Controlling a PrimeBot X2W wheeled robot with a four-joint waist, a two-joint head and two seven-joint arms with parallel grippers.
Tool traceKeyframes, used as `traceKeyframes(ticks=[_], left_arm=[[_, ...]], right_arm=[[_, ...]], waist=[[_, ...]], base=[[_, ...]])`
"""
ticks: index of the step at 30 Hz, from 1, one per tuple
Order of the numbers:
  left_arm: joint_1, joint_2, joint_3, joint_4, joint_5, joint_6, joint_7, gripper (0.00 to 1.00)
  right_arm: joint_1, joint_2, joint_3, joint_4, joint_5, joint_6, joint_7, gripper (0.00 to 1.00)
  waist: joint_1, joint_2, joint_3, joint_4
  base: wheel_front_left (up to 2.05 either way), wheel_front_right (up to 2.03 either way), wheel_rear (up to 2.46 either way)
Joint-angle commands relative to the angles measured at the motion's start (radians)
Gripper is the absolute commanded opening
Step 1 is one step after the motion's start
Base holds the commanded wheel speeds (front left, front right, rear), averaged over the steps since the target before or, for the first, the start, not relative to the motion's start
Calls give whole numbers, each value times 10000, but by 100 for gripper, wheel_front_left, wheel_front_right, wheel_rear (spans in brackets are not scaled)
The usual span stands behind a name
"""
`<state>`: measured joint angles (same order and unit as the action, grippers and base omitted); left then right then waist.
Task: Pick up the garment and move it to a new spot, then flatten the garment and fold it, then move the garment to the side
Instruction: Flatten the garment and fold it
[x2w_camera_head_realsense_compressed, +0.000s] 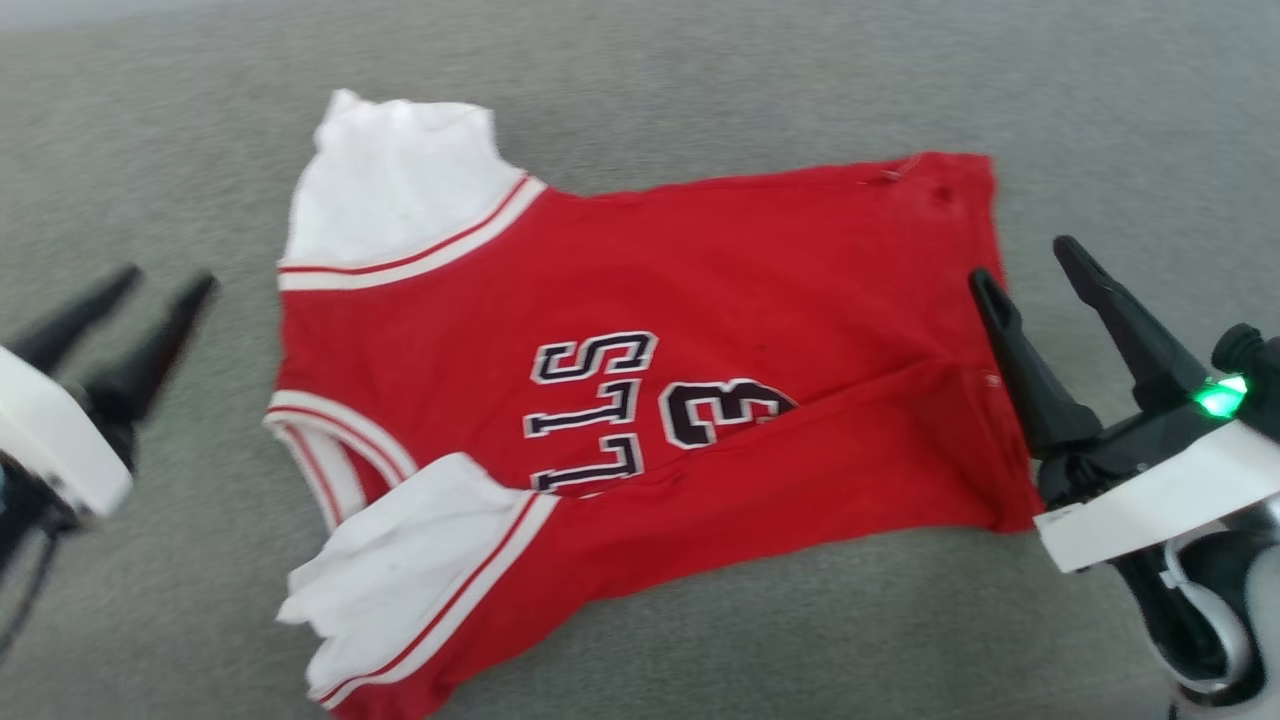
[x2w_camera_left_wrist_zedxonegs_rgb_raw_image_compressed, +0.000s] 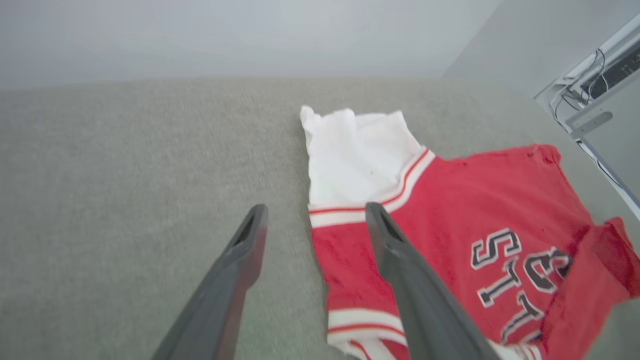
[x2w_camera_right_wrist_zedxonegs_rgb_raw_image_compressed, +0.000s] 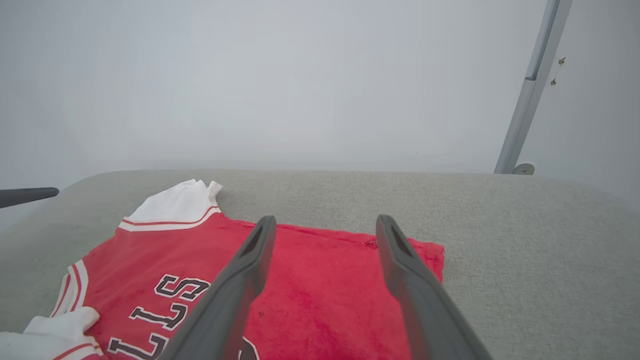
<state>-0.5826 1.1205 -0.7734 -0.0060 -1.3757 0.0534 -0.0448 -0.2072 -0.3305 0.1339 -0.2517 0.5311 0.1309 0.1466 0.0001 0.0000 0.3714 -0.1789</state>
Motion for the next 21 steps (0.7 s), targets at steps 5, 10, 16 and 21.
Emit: traceKeyframes(ticks=[5, 10, 16, 21], left_arm=[[-1542, -297, 172, 1434, 371, -223, 862, 100], [-3273, -735, -121, 3009, 727, -635, 2705, 100], [-4943, -1080, -577, 4823, 673, -810, 5565, 100], [-5642, -1188, -675, 5546, 303, -876, 7088, 100]], right_arm=[[-314, 324, 301, 405, -27, -5, -1066, 100], [-490, 453, 382, 657, 107, -5, -1402, 100], [-707, 508, 788, 911, 274, -5, -1474, 100], [-742, 542, 955, 1087, 401, -5, -1536, 100]], waist=[[-1, 0, 224, -1140], [-1, 0, 574, -1740], [-1, 0, 1055, -2349], [-1, 0, 1337, -2607]], base=[[0, 0, 0], [0, 0, 0], [0, 0, 0], [0, 0, 0]])
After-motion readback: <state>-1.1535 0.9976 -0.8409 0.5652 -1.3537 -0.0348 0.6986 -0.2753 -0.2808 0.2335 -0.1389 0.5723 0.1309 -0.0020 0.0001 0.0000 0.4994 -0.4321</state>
